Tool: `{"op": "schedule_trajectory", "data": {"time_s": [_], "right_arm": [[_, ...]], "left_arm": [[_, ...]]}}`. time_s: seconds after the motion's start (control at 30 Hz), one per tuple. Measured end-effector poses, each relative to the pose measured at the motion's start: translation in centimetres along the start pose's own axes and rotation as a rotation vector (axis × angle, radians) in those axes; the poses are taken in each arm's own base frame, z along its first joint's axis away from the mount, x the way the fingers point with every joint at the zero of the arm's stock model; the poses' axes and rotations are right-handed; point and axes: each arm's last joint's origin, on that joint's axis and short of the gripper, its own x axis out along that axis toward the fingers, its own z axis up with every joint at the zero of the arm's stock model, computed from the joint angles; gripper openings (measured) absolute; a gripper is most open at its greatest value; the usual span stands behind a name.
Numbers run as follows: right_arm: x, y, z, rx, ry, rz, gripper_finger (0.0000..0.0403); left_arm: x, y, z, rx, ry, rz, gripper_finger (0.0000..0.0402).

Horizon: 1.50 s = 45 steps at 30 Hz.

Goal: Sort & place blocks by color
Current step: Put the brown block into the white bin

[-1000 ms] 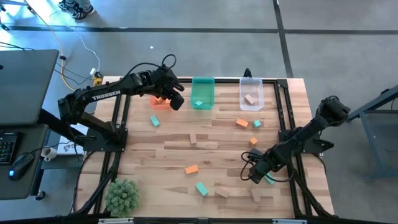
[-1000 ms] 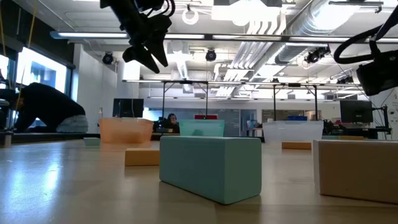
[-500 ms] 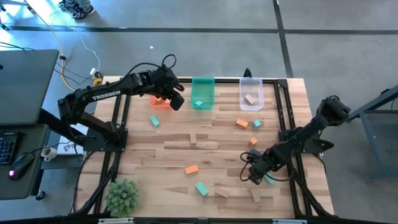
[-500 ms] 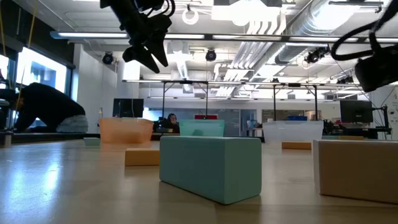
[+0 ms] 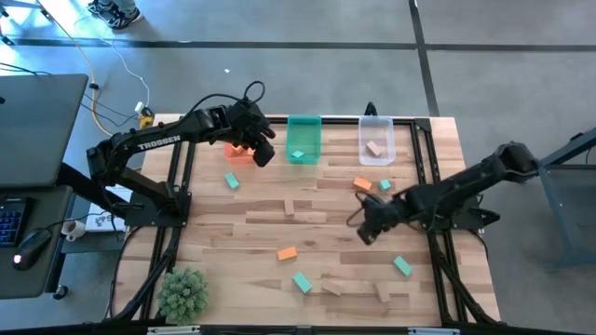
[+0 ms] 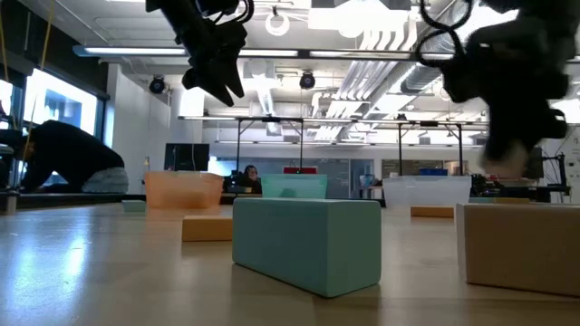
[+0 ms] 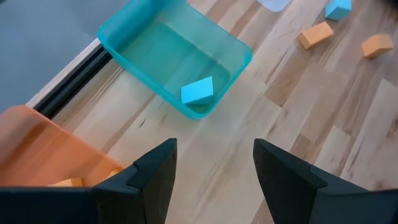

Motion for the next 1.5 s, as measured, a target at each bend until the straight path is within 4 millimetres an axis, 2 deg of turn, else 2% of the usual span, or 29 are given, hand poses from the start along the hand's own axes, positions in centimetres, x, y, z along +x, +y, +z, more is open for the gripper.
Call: {"op": "schedule_trajectory", "data": {"time_s": [0.27, 0.63, 0.8, 1.0, 1.2, 1.5], "right_arm": [[-2.2, -2.2, 4.7, 0.089, -0.242, 0.020, 0.0103], [-4.0, -4.4, 10.1, 0.122, -0.569, 0.032, 0.0103], [-4.8, -5.8, 11.9, 0.120, -0.714, -0.050, 0.0103], [-5.6, -8.0, 13.2, 0.141, -0.820, -0.227, 0.0103], [-6.2, -10.5, 14.3, 0.159, -0.831, -0.363, 0.0103], [-4.4, -13.7, 14.4, 0.242, -0.603, -0.429, 0.0103]], "left_arm": [[0.0, 0.0, 0.0, 0.107, -0.001, 0.000, 0.0200], [0.0, 0.0, 0.1, 0.228, -0.013, -0.001, 0.0200], [0.0, -0.1, 0.5, 0.212, -0.056, -0.016, 0.0200], [0.0, -0.2, 0.6, 0.210, -0.059, -0.036, 0.0200], [0.0, -0.2, 0.6, 0.197, -0.058, -0.036, 0.0200], [0.0, -0.2, 0.6, 0.183, -0.058, -0.032, 0.0200]]}}
